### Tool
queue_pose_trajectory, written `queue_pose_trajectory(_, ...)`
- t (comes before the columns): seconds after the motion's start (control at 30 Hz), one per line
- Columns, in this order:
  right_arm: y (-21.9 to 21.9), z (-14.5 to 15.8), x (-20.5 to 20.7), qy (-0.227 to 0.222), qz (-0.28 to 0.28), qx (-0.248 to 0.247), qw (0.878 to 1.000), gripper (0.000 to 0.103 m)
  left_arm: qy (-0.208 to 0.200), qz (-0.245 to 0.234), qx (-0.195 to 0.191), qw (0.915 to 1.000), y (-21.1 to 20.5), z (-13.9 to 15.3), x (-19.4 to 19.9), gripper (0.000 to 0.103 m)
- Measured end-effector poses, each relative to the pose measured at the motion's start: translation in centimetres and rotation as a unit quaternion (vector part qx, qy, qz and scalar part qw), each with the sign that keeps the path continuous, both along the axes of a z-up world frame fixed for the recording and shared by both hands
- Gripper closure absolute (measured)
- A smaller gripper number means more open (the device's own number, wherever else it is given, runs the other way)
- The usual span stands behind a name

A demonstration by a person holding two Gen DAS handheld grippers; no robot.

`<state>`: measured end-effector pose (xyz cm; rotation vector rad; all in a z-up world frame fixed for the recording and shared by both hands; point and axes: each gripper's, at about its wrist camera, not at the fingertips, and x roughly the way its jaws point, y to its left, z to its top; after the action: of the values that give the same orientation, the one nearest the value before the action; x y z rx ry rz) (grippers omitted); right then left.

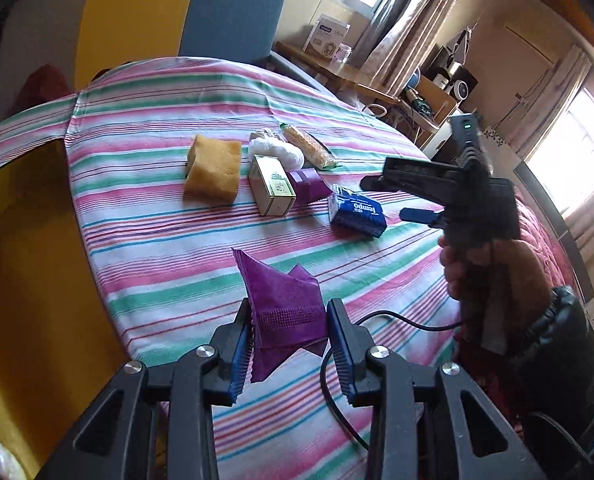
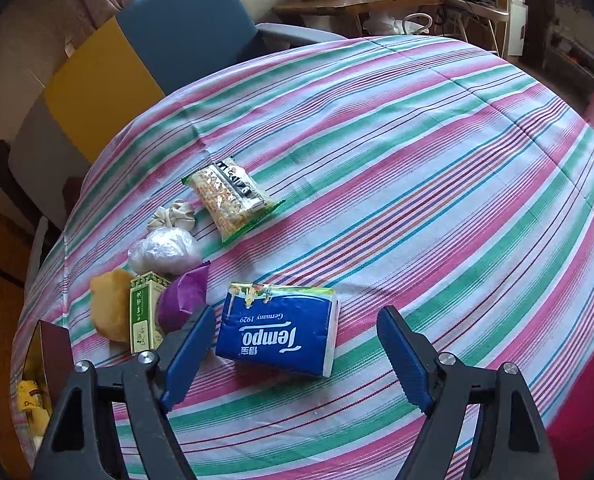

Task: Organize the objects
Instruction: 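Grasp the purple packet with the left gripper while the right grasps the blue Tempo pack, then drop the purple packet in the tray with left while right holds the Tempo pack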

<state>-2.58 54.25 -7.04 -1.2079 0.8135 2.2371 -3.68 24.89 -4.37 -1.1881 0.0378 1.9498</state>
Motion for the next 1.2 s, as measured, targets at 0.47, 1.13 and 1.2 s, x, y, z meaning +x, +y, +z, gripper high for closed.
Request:
queue_pose_trajectory(0.47,-5.6,-0.7,-5.4,-0.160,0.250,0.177,0.938,0.000,0.001,0.015,0.024,0.9996,-6.1,2.0,0.8,0.067)
queue_pose_trajectory(1.13,-6.7,-2.0,-4.5,-0.173,0.260,0.193,0.930,0.046,0.025,0.245,-0.026,0.9688,-23.6,2.9,-6.8,0.067)
queue_pose_trajectory(1.2,-6.2,-2.2,-4.7,-0.167,0.254,0.182,0.935,0.046,0.030,0.258,-0.043,0.9648,-24.4,2.6,-8.3,0.067)
